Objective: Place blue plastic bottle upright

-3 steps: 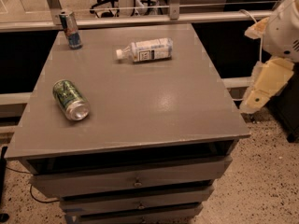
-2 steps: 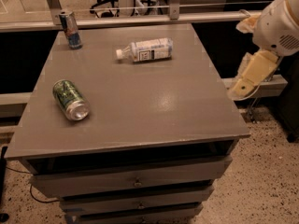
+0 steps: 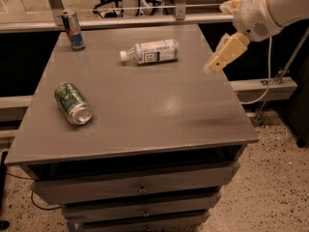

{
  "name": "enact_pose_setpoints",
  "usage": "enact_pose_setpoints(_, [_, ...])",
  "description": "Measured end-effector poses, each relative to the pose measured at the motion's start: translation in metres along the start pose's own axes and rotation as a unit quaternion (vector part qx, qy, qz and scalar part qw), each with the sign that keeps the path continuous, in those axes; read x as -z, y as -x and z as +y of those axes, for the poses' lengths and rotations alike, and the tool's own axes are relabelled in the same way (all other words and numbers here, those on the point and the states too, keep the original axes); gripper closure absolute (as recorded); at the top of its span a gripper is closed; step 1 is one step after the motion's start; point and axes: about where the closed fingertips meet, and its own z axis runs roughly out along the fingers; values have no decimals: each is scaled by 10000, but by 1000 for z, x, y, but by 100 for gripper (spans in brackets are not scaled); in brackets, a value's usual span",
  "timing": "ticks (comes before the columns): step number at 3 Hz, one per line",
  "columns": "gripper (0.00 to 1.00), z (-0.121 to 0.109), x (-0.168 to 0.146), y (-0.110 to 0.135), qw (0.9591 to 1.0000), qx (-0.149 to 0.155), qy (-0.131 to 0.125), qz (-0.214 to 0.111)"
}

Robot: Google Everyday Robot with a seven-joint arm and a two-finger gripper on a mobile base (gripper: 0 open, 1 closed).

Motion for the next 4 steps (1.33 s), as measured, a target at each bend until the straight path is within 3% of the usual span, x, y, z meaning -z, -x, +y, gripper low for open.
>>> enact_pose_setpoints(2, [0, -37, -83, 38, 9967, -87, 267, -767])
enact_pose_setpoints(3, [0, -47, -128, 53, 9938, -200, 498, -975])
enact_pose_setpoints(4, [0, -56, -168, 65, 9929, -175, 652, -980])
